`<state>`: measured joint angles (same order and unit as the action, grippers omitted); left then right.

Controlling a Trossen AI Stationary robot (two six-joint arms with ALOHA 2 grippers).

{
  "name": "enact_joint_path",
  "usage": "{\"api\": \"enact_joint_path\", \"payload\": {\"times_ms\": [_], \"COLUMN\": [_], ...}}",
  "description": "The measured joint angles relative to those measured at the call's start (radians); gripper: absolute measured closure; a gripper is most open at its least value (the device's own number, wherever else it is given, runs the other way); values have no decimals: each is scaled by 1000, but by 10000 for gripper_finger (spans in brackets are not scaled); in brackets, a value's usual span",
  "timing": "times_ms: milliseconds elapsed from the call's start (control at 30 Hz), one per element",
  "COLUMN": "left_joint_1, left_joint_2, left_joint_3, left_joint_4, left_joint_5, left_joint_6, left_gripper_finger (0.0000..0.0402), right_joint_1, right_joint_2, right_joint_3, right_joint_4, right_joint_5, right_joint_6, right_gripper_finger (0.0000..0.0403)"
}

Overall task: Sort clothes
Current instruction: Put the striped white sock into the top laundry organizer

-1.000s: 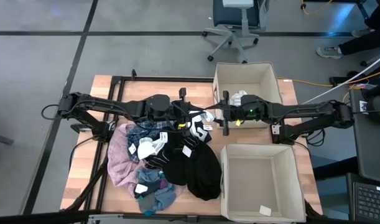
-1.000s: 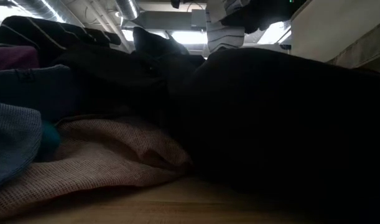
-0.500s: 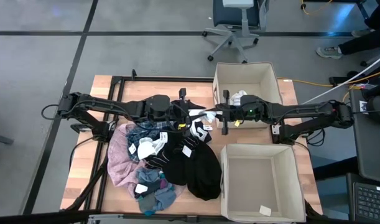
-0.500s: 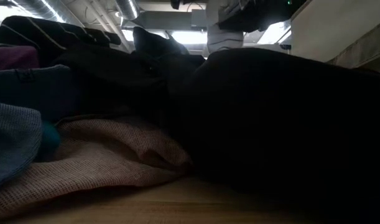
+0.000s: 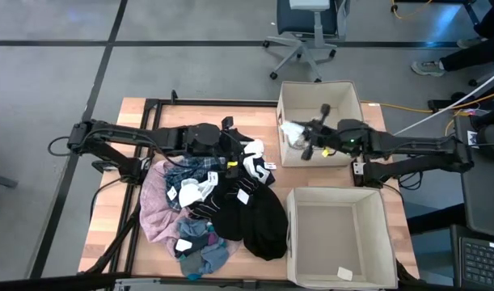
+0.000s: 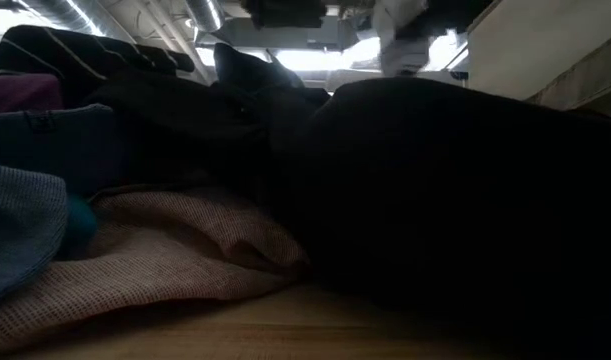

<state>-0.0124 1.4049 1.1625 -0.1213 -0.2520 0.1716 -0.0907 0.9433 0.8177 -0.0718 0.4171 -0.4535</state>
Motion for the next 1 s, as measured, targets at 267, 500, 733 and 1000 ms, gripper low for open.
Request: {"api": "enact_joint_path", "payload": {"times_ms": [267, 500, 733, 1000], "left_joint_1": [-3, -1, -1, -1], "left_joint_2": [-37, -36, -36, -36], "left_joint_3": [0, 0, 0, 0], "left_joint_4": [-237, -361, -397, -462], "left_joint_5": [-4, -6, -7, -7], "left_joint_6": [-95, -177, -202, -257], "left_gripper_finger": [211, 211, 211, 211], "right_joint_1": [-118, -266, -346, -348], "right_joint_2": [-73, -59, -32, -31], "right_joint_3": [0, 0, 0, 0], "right_joint_4": [-249, -398, -442, -467], "right_joint_5": [228, 227, 195, 182], "right_joint_6": [81, 251, 354, 372], "right_gripper_finger": [388, 363, 290, 161]}}
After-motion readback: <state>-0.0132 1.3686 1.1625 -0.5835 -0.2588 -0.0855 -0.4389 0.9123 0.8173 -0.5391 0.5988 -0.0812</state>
